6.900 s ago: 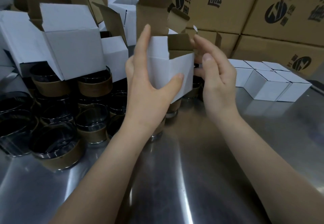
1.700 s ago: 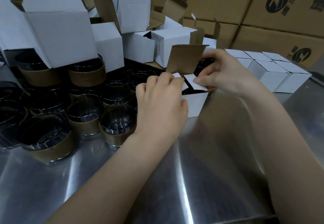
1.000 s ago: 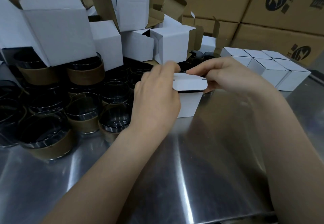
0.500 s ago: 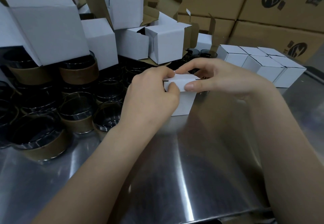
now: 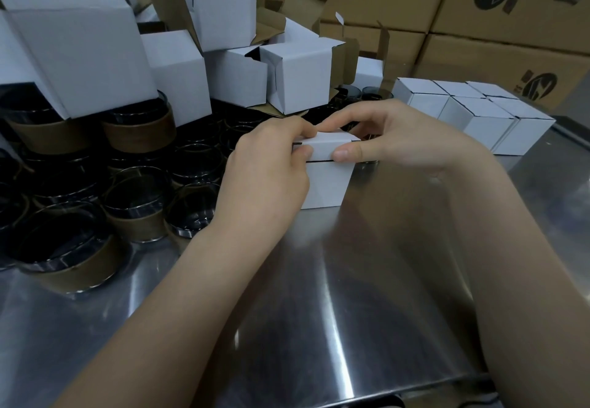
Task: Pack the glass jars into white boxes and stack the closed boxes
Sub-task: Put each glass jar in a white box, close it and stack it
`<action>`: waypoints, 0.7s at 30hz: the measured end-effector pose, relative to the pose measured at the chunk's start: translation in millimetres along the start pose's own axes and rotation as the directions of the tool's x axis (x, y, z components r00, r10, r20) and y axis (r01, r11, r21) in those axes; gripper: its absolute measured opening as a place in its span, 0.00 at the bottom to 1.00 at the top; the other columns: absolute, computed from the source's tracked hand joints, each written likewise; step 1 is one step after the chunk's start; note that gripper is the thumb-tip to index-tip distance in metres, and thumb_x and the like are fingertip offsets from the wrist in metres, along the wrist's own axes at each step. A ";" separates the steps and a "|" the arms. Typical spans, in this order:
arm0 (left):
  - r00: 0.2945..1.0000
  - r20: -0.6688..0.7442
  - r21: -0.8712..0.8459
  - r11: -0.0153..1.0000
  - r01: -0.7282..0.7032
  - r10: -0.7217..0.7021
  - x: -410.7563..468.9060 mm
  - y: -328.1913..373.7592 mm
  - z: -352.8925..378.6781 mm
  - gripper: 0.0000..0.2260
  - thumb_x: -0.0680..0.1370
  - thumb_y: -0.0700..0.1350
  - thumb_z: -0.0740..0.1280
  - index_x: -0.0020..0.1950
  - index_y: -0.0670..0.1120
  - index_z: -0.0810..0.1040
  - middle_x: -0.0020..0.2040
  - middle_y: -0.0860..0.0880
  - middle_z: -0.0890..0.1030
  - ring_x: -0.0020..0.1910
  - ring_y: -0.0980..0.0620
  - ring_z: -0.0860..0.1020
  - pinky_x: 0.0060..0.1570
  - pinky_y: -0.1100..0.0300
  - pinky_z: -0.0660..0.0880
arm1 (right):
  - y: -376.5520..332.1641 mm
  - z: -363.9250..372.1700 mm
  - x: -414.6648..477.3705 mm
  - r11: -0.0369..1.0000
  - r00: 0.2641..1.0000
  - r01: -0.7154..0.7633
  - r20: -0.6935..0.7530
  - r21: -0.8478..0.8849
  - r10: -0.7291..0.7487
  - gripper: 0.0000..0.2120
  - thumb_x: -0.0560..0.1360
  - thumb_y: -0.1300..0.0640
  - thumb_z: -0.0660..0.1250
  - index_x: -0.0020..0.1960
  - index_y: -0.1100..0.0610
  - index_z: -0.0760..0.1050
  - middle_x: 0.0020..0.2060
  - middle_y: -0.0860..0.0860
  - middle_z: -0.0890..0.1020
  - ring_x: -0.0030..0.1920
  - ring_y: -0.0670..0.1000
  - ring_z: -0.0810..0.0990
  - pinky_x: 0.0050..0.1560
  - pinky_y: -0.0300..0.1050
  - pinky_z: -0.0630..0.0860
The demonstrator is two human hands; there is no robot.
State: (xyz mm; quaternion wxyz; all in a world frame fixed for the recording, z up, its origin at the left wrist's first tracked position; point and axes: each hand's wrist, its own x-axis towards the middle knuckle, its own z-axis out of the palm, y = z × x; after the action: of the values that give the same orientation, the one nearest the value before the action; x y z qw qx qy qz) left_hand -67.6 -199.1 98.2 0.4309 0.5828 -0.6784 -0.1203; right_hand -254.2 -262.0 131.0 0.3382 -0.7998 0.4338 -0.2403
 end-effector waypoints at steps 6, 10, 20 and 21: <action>1.000 0.000 0.014 1.000 -0.004 0.004 0.4 -0.8 -0.1 0.12 0.80 0.42 0.65 0.61 0.52 0.79 0.60 0.53 0.79 0.59 0.53 0.75 0.57 0.57 0.72 | 0.3 -1.0 0.4 1.000 1.000 0.008 -0.006 -0.026 -0.008 0.18 0.68 0.51 0.75 0.58 0.48 0.81 0.55 0.44 0.83 0.51 0.49 0.82 0.55 0.46 0.80; 1.000 0.000 0.025 1.000 -0.011 0.011 0.5 -1.2 -0.1 0.12 0.80 0.42 0.65 0.61 0.52 0.79 0.59 0.52 0.79 0.59 0.53 0.75 0.57 0.58 0.72 | -0.6 -0.1 0.3 0.999 1.000 0.022 -0.014 -0.030 -0.023 0.18 0.67 0.50 0.75 0.57 0.47 0.82 0.54 0.43 0.83 0.50 0.47 0.82 0.54 0.43 0.80; 1.000 0.003 0.038 0.999 -0.013 0.013 0.7 -1.9 -1.6 0.11 0.79 0.42 0.66 0.60 0.52 0.80 0.57 0.53 0.80 0.56 0.53 0.76 0.52 0.63 0.69 | -0.5 0.1 0.3 0.999 1.000 -0.005 -0.017 -0.054 0.005 0.17 0.70 0.52 0.76 0.58 0.47 0.82 0.56 0.42 0.83 0.52 0.48 0.82 0.57 0.50 0.79; 1.000 0.007 0.040 0.999 -0.013 0.012 0.8 -2.1 -1.8 0.11 0.79 0.42 0.66 0.60 0.52 0.80 0.57 0.52 0.80 0.56 0.53 0.76 0.52 0.63 0.69 | -0.7 0.3 0.2 0.998 1.000 -0.011 -0.014 -0.059 0.010 0.17 0.70 0.52 0.76 0.58 0.47 0.82 0.57 0.42 0.82 0.52 0.48 0.82 0.58 0.52 0.79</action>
State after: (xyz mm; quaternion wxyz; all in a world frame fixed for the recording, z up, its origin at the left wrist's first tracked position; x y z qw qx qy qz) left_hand -64.7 -199.8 98.2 0.4175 0.5868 -0.6857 -0.1057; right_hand -253.6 -261.8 131.4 0.3129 -0.8055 0.4471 -0.2311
